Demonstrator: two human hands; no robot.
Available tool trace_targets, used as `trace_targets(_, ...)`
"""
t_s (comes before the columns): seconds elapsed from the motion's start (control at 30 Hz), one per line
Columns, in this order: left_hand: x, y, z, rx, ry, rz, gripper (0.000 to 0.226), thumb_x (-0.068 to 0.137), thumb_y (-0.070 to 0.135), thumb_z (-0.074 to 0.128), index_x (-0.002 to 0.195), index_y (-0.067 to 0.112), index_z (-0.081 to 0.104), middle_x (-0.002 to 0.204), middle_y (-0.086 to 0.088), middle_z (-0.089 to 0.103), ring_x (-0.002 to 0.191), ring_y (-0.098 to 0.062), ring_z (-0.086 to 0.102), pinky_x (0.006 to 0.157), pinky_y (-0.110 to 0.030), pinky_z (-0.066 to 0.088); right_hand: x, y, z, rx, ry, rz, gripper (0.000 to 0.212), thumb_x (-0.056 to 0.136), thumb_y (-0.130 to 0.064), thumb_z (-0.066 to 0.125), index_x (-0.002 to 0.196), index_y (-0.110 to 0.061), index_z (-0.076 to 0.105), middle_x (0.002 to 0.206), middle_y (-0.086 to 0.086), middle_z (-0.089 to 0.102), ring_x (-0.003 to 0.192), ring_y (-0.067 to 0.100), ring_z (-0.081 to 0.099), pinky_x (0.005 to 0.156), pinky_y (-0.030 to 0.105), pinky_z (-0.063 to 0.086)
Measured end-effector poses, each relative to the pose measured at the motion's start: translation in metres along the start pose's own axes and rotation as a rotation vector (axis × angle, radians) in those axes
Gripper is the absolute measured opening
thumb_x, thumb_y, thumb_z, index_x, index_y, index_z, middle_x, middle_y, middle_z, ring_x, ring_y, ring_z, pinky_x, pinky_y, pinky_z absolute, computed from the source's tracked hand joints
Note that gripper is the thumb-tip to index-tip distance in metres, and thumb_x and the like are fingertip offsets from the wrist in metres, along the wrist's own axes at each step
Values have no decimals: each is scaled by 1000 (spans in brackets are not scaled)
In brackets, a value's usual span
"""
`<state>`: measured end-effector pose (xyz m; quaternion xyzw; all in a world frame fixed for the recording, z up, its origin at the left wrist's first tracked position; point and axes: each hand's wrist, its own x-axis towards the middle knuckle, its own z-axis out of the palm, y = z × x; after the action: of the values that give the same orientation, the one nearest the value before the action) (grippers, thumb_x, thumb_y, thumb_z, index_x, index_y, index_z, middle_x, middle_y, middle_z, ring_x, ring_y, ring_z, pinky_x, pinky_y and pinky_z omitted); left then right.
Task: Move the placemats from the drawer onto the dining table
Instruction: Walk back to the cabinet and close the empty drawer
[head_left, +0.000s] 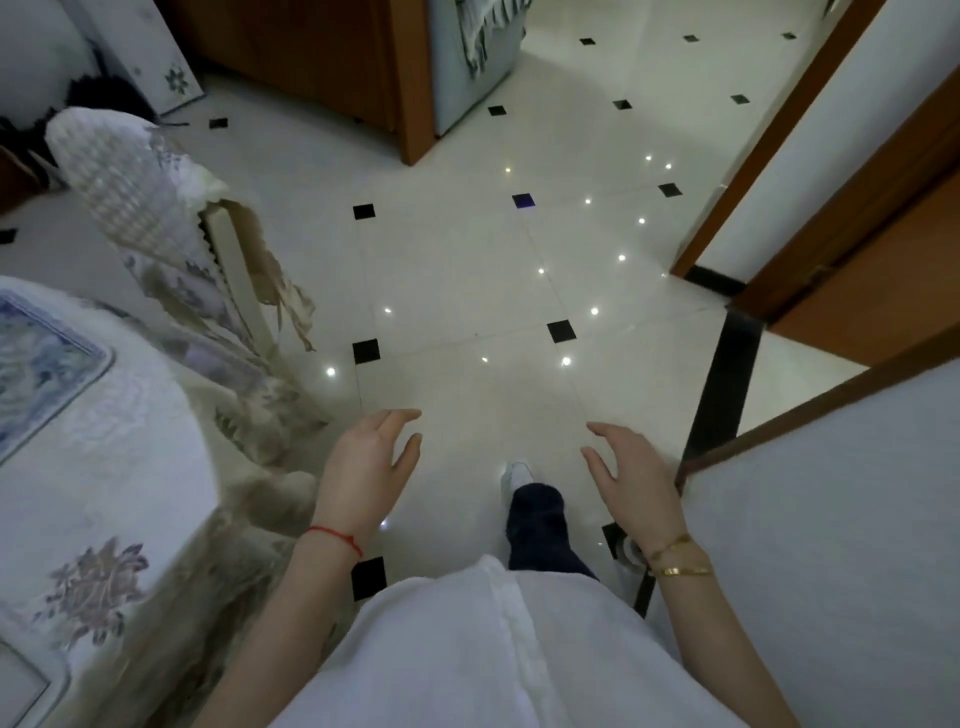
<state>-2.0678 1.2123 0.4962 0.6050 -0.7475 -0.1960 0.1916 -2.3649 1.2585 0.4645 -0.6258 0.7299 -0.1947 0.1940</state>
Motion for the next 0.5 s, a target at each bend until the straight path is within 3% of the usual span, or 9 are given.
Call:
trace_targets(0.23, 150, -9, 16, 4, 91, -148, 30, 91, 19, 60, 120, 11, 63, 114, -9, 66, 101, -26, 63, 86, -31, 48, 199, 7, -15, -16, -57, -124, 34, 94, -24, 56, 126, -12, 57, 121, 4, 62, 113, 19, 55, 94, 21, 36)
trace_targets(0.5, 292, -24, 1, 0, 259, -369, 30, 92, 20, 59, 121, 14, 62, 113, -7, 66, 101, -24, 63, 83, -28, 46, 430, -49, -29, -63, -155, -369, 32, 95, -25, 54, 125, -13, 57, 120, 3, 62, 112, 20, 55, 93, 22, 38)
